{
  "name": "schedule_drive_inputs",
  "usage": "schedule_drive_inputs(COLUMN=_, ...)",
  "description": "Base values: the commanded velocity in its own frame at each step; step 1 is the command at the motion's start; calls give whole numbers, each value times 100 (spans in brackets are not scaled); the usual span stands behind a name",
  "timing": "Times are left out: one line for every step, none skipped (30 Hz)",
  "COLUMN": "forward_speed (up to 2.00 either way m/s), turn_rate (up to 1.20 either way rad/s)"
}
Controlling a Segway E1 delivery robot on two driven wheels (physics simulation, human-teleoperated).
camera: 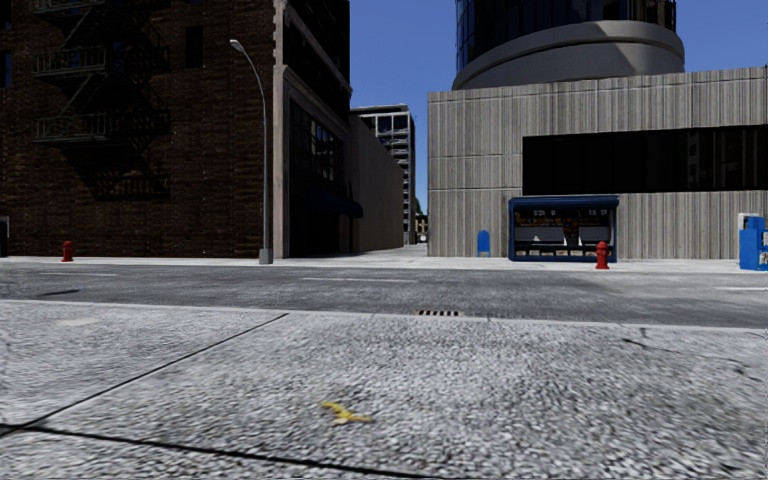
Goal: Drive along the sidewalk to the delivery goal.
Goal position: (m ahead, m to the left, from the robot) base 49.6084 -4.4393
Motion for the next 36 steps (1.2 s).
schedule_drive_inputs(forward_speed=152, turn_rate=53)
schedule_drive_inputs(forward_speed=155, turn_rate=53)
schedule_drive_inputs(forward_speed=158, turn_rate=53)
schedule_drive_inputs(forward_speed=159, turn_rate=53)
schedule_drive_inputs(forward_speed=160, turn_rate=53)
schedule_drive_inputs(forward_speed=160, turn_rate=53)
schedule_drive_inputs(forward_speed=160, turn_rate=53)
schedule_drive_inputs(forward_speed=160, turn_rate=53)
schedule_drive_inputs(forward_speed=163, turn_rate=53)
schedule_drive_inputs(forward_speed=172, turn_rate=53)
schedule_drive_inputs(forward_speed=172, turn_rate=53)
schedule_drive_inputs(forward_speed=183, turn_rate=53)
schedule_drive_inputs(forward_speed=200, turn_rate=53)
schedule_drive_inputs(forward_speed=200, turn_rate=53)
schedule_drive_inputs(forward_speed=200, turn_rate=53)
schedule_drive_inputs(forward_speed=200, turn_rate=53)
schedule_drive_inputs(forward_speed=200, turn_rate=53)
schedule_drive_inputs(forward_speed=200, turn_rate=53)
schedule_drive_inputs(forward_speed=200, turn_rate=53)
schedule_drive_inputs(forward_speed=200, turn_rate=53)
schedule_drive_inputs(forward_speed=200, turn_rate=55)
schedule_drive_inputs(forward_speed=200, turn_rate=55)
schedule_drive_inputs(forward_speed=200, turn_rate=58)
schedule_drive_inputs(forward_speed=200, turn_rate=59)
schedule_drive_inputs(forward_speed=200, turn_rate=60)
schedule_drive_inputs(forward_speed=200, turn_rate=60)
schedule_drive_inputs(forward_speed=200, turn_rate=60)
schedule_drive_inputs(forward_speed=200, turn_rate=61)
schedule_drive_inputs(forward_speed=200, turn_rate=61)
schedule_drive_inputs(forward_speed=197, turn_rate=61)
schedule_drive_inputs(forward_speed=197, turn_rate=61)
schedule_drive_inputs(forward_speed=192, turn_rate=61)
schedule_drive_inputs(forward_speed=185, turn_rate=61)
schedule_drive_inputs(forward_speed=180, turn_rate=61)
schedule_drive_inputs(forward_speed=176, turn_rate=63)
schedule_drive_inputs(forward_speed=176, turn_rate=63)
